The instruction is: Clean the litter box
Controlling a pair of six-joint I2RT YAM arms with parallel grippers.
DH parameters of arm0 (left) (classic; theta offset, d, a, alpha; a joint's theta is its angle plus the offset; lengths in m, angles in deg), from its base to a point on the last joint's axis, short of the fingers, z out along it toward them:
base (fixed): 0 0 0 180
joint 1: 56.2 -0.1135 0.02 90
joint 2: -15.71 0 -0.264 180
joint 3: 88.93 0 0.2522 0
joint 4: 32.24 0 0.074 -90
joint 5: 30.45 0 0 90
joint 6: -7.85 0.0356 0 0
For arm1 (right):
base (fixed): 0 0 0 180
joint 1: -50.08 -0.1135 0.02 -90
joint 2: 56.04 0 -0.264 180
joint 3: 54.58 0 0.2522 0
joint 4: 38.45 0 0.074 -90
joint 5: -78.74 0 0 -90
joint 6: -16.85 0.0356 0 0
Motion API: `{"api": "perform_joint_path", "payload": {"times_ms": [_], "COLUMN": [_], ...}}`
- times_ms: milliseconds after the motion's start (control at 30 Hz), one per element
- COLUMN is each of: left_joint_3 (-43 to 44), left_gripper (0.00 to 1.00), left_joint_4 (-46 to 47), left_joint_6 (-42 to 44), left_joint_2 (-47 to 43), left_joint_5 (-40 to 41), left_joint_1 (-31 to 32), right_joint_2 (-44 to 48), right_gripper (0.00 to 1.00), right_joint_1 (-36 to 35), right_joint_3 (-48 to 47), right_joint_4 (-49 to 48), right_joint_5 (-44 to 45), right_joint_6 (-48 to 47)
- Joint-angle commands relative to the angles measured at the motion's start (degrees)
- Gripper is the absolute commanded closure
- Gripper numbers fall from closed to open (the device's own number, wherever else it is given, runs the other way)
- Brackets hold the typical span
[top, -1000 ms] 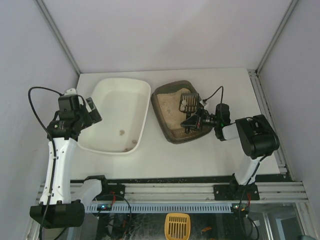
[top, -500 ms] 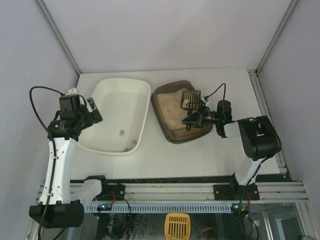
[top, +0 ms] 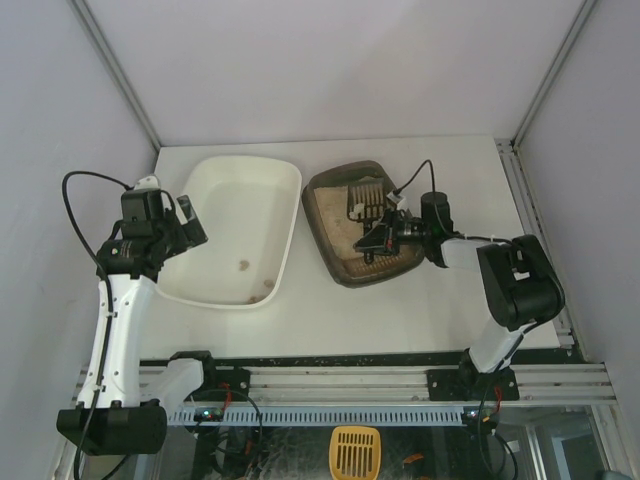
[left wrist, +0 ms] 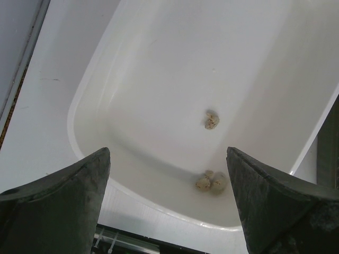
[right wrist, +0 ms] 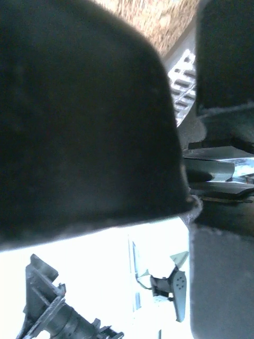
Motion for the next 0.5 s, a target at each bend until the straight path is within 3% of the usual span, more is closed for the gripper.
{"api": "perform_joint_path", "payload": {"times_ms": [0, 67, 100, 200, 233, 267, 367, 400, 467], "left_joint_3": [-0.3, -0.1, -0.1, -0.2, -0.1, 0.2, 0.8, 0.8, 0.5], "left_gripper": [0.05, 0.06, 0.05, 0.06, 0.06, 0.06, 0.06, 0.06, 0.06], "left_joint_4": [1.6, 1.4, 1.6, 2.4, 2.5, 2.6, 2.6, 2.6, 2.9], "left_joint_6": [1.5, 1.8, 1.9, 2.3, 2.6, 2.8, 2.5, 2.3, 2.0], "left_joint_2": [-0.3, -0.4, -0.5, -0.7, -0.7, -0.6, -0.5, -0.5, -0.6], "left_joint_5": [0.5, 1.1, 1.5, 2.7, 3.3, 4.1, 6.0, 5.9, 5.3], "left_joint_1": [0.5, 0.7, 0.8, 0.8, 0.8, 0.7, 0.8, 0.7, 0.7], "right_joint_2": [3.0, 4.0, 4.1, 1.7, 0.9, 1.1, 2.9, 2.8, 1.6], "right_gripper": [1.0, 1.0, 1.0, 1.0, 1.0, 1.0, 1.0, 1.0, 1.0], "right_joint_1": [4.2, 1.4, 1.7, 5.8, 5.2, 3.6, -1.7, -0.8, 3.8], "right_joint_3": [0.9, -1.7, -0.9, 5.3, 5.6, 4.9, 0.1, -0.3, 0.5], "right_joint_4": [-3.1, 5.3, 3.3, -20.4, -23.9, -21.9, -2.6, -4.2, -14.2], "right_joint_5": [-0.5, 0.0, -0.5, -1.4, -1.7, -1.8, -1.2, -2.0, -2.9], "right_joint_6": [-0.1, -5.4, -3.5, 13.9, 16.1, 14.4, 1.6, 2.3, 13.1]}}
